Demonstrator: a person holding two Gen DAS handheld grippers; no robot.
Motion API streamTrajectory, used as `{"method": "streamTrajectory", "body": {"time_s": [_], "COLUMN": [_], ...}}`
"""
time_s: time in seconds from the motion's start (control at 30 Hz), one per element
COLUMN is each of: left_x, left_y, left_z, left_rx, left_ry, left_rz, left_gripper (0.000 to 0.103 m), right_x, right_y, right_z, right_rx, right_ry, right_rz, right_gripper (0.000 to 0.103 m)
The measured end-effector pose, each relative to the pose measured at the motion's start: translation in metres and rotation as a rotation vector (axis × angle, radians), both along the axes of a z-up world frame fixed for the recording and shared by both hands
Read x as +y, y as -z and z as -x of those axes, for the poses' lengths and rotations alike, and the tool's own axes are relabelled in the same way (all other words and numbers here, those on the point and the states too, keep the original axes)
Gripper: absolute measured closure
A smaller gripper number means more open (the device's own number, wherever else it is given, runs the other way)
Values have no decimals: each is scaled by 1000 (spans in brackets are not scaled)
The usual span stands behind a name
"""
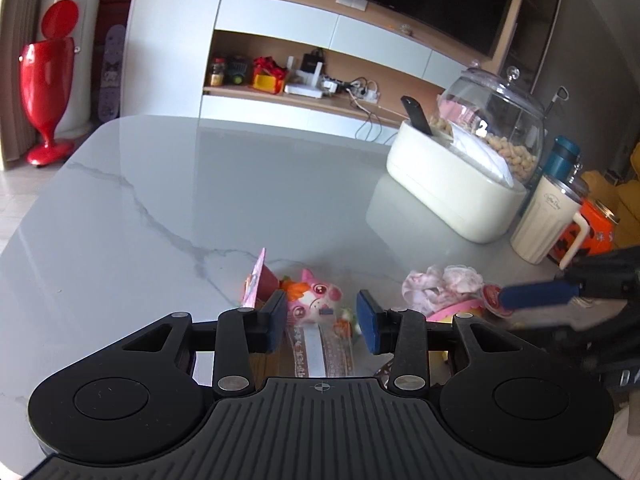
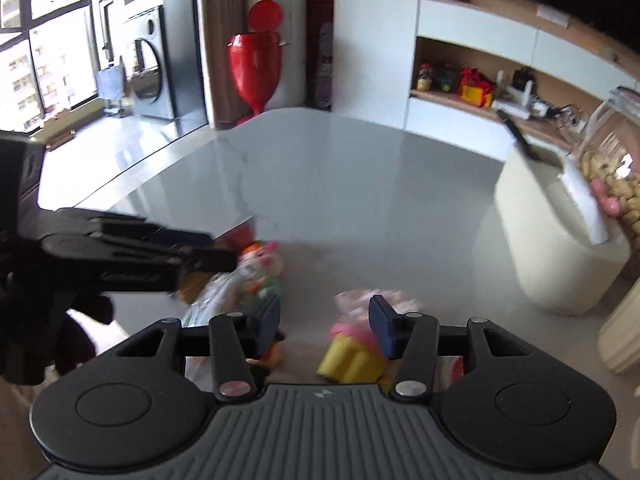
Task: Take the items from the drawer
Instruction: 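Place the snack packet and wrapper on the countertop with both tools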
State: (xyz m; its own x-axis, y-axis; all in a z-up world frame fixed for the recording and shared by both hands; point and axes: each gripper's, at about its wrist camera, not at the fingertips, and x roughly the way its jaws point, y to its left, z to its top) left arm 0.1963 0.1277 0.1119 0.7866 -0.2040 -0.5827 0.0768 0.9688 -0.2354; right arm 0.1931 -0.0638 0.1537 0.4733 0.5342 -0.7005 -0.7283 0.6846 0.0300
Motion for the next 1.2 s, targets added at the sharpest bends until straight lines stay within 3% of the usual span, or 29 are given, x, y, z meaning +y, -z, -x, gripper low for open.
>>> {"method": "streamTrajectory", "body": {"time_s": [0.23,0.3,0.33,0.53,0.63,0.73,0.93,1.2], "left_x": [4,4,4,-3,-12,-19,-20,-23], "left_y": [6,8,9,11,17,24,30,35], "left_z": [7,8,9,10,9,8,3,-1], "left_rx": [50,59,63,87,109,112,118,74], "left_ry": [-16,-9,-4,58,94,103,105,100], "left_rz": [-44,-51,-53,-59,-88,-129,-130,-155], "left_gripper": [61,62,62,63,65,61,61,59], "right_x": [32,38,41,52,57,57,39,-5], "right_y": [54,64,66,36,25,26,29,7], "right_z": [11,9,7,-16,-37,-49,-56,-20], "right_rx": [129,148,150,-11,-41,-27,44,41], "right_ry": [-50,-51,-61,6,45,59,87,36], "right_rz": [98,131,144,118,96,94,45,14], "right_gripper": [56,73,73,73,73,73,67,50]}}
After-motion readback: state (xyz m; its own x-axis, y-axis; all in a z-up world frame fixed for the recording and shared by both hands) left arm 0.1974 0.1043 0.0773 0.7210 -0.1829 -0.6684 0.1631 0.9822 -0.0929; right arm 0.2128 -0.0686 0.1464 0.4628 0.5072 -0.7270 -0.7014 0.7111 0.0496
